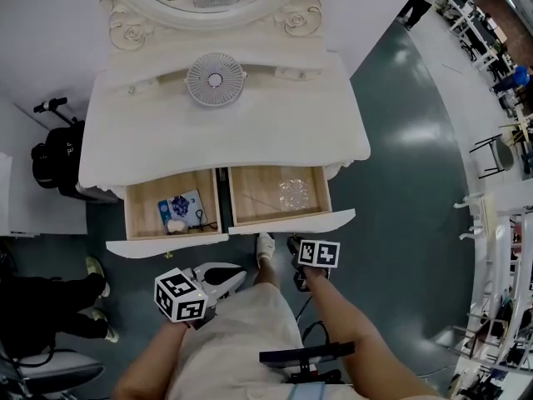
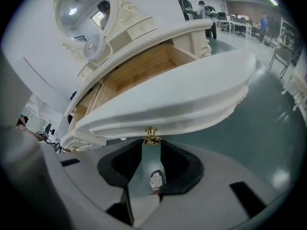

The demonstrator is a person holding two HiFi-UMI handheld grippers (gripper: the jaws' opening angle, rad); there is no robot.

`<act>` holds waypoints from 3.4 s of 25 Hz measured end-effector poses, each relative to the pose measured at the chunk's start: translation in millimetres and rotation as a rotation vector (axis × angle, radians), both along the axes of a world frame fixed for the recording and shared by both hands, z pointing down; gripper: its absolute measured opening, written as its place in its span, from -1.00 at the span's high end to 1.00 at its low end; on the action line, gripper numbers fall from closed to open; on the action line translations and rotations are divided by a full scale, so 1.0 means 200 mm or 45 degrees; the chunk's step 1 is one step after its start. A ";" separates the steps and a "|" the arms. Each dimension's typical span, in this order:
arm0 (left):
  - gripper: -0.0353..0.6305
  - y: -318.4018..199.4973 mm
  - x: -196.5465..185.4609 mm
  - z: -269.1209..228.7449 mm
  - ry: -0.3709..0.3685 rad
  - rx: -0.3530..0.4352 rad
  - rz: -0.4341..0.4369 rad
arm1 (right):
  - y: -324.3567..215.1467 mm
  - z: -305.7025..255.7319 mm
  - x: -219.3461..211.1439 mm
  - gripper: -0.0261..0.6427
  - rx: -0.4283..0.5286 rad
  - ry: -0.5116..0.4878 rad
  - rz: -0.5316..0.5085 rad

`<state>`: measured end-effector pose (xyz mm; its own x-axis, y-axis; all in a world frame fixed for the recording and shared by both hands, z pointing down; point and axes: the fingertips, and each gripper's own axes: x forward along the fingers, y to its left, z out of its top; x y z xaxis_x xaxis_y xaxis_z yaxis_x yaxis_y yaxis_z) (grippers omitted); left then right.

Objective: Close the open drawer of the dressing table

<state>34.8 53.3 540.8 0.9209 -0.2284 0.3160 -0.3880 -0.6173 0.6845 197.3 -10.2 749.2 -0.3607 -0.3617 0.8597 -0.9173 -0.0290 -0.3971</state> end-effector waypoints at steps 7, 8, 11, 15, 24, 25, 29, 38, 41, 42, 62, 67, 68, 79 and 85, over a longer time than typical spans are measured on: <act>0.88 -0.04 0.01 0.01 0.004 -0.005 -0.005 | -0.08 0.00 -0.01 0.54 -0.006 0.010 -0.017; 0.88 -0.04 0.01 0.01 0.005 -0.006 -0.005 | -0.09 0.00 -0.01 0.54 -0.008 0.010 -0.016; 0.88 -0.05 0.01 0.01 0.006 -0.008 -0.004 | -0.11 0.00 -0.01 0.54 -0.014 0.008 -0.012; 0.88 -0.06 0.01 0.02 0.007 -0.011 -0.006 | -0.14 0.00 -0.02 0.54 -0.011 0.012 -0.015; 0.88 -0.11 -0.02 0.03 0.024 -0.021 -0.024 | -0.22 -0.01 -0.03 0.54 -0.023 0.029 -0.006; 0.88 -0.11 -0.02 0.03 0.025 -0.022 -0.027 | -0.23 0.00 -0.03 0.54 -0.023 0.032 -0.005; 0.88 -0.14 -0.04 0.03 0.033 -0.021 -0.038 | -0.26 0.00 -0.03 0.54 -0.024 0.039 -0.003; 0.88 -0.17 -0.05 0.04 0.051 -0.026 -0.053 | -0.30 -0.01 -0.03 0.54 -0.035 0.048 0.018; 0.88 -0.17 -0.05 0.05 0.051 -0.032 -0.048 | -0.31 -0.01 -0.04 0.54 -0.041 0.042 0.008; 0.88 -0.17 -0.05 0.05 0.051 -0.034 -0.049 | -0.31 -0.01 -0.04 0.54 -0.043 0.041 0.005; 0.88 -0.29 -0.09 0.07 0.076 -0.053 -0.101 | -0.47 0.00 -0.06 0.54 -0.052 0.062 0.006; 0.88 -0.31 -0.08 0.08 0.079 -0.060 -0.103 | -0.53 -0.01 -0.06 0.54 -0.004 0.050 0.020; 0.88 -0.31 -0.08 0.08 0.080 -0.060 -0.102 | -0.55 -0.01 -0.06 0.54 0.009 0.047 0.028; 0.88 -0.37 -0.04 0.10 0.065 -0.056 -0.096 | -0.65 -0.01 -0.07 0.55 0.085 0.036 0.036; 0.88 -0.42 -0.02 0.09 0.068 -0.036 -0.106 | -0.68 -0.01 -0.08 0.55 0.106 0.015 0.027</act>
<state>30.2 -29.9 559.0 0.9147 -0.2967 0.2744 -0.3997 -0.5646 0.7221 181.8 -145.9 747.4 -0.3426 -0.4393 0.8304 -0.9214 -0.0157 -0.3884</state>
